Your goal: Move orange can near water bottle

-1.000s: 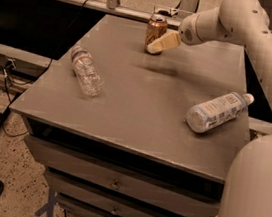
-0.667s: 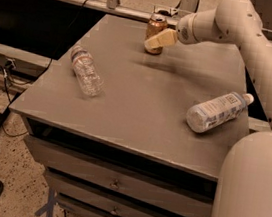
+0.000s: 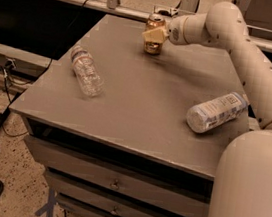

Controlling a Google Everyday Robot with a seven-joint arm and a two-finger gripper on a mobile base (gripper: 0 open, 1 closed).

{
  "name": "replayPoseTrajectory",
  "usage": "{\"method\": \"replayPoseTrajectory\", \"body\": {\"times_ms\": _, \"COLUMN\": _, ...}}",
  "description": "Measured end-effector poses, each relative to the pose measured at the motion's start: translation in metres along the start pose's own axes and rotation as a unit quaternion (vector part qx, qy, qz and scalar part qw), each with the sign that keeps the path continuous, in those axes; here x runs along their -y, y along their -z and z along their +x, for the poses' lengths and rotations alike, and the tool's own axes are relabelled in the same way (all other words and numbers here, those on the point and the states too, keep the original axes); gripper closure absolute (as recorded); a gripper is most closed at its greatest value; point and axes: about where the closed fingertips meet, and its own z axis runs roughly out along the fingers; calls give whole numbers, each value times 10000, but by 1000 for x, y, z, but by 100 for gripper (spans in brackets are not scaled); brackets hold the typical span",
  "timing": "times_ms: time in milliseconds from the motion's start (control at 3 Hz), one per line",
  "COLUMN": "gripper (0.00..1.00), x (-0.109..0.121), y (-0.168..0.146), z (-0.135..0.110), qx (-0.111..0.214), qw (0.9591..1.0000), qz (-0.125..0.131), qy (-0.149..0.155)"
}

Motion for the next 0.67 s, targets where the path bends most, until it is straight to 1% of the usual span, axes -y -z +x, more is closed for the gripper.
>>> {"method": "replayPoseTrajectory", "body": {"times_ms": 333, "gripper": 71, "x": -5, "y": 13, "z": -14, "qx": 40, "qw": 9999, "qz": -105, "qy": 118}}
{"method": "replayPoseTrajectory", "body": {"times_ms": 667, "gripper": 94, "x": -34, "y": 31, "z": -20, "qx": 64, "qw": 9983, "qz": -536, "qy": 238}}
